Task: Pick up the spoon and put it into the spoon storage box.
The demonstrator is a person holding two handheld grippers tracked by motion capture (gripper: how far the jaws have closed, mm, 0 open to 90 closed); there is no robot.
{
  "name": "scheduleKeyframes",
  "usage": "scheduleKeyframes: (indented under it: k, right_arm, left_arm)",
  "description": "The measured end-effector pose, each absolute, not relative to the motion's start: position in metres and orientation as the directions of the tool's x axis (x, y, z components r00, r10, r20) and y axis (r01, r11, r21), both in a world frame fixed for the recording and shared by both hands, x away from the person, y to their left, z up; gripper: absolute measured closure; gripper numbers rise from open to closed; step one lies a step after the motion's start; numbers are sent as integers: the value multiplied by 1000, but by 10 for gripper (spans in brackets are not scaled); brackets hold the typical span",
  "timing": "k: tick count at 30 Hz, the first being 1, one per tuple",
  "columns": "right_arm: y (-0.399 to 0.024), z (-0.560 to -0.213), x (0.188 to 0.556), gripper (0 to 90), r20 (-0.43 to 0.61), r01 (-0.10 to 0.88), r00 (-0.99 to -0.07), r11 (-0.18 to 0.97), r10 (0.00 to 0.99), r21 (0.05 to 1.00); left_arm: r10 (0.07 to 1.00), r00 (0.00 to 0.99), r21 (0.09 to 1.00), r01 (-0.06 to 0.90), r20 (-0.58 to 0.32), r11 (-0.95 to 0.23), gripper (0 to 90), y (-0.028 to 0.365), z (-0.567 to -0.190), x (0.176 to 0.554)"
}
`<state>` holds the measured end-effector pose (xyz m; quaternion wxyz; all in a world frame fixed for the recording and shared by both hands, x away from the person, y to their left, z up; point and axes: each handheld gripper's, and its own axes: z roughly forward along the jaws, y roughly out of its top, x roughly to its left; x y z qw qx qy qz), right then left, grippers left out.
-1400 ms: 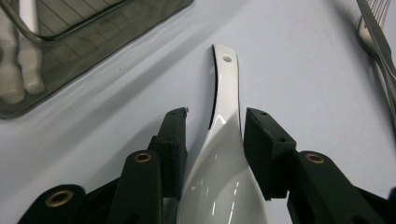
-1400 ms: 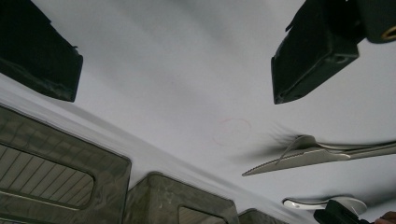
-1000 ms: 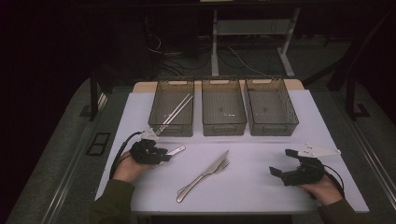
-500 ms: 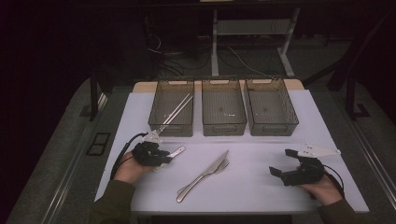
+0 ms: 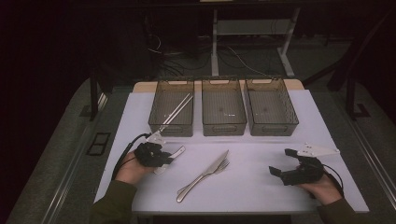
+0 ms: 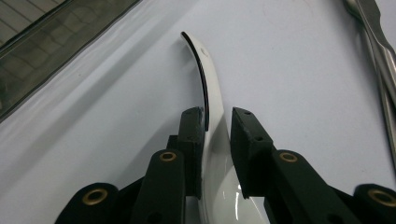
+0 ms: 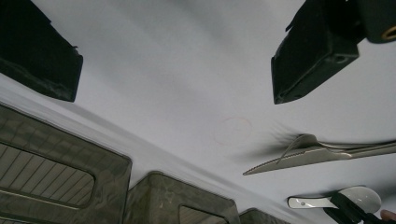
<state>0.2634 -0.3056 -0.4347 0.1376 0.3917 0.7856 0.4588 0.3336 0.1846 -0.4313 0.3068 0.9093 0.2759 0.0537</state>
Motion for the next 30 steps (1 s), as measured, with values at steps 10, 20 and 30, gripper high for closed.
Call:
scheduleKeyframes:
  k: [10,20,30]
  right_arm:
    - [-306,-434,263,20,146,488,-657,270,740,830]
    - [-306,-434,263,20,146,488,-656,268,741,831]
    - [-307,-434,263,20,147,489,-657,269,739,830]
  left_arm:
    - [522,847,596,473,-104,-648,828,177,-426,331]
    - [537,838,586,484,-95,-650,837,175,-424,331]
    - [549,830,606,489,-100,-628,841,178,-420,333]
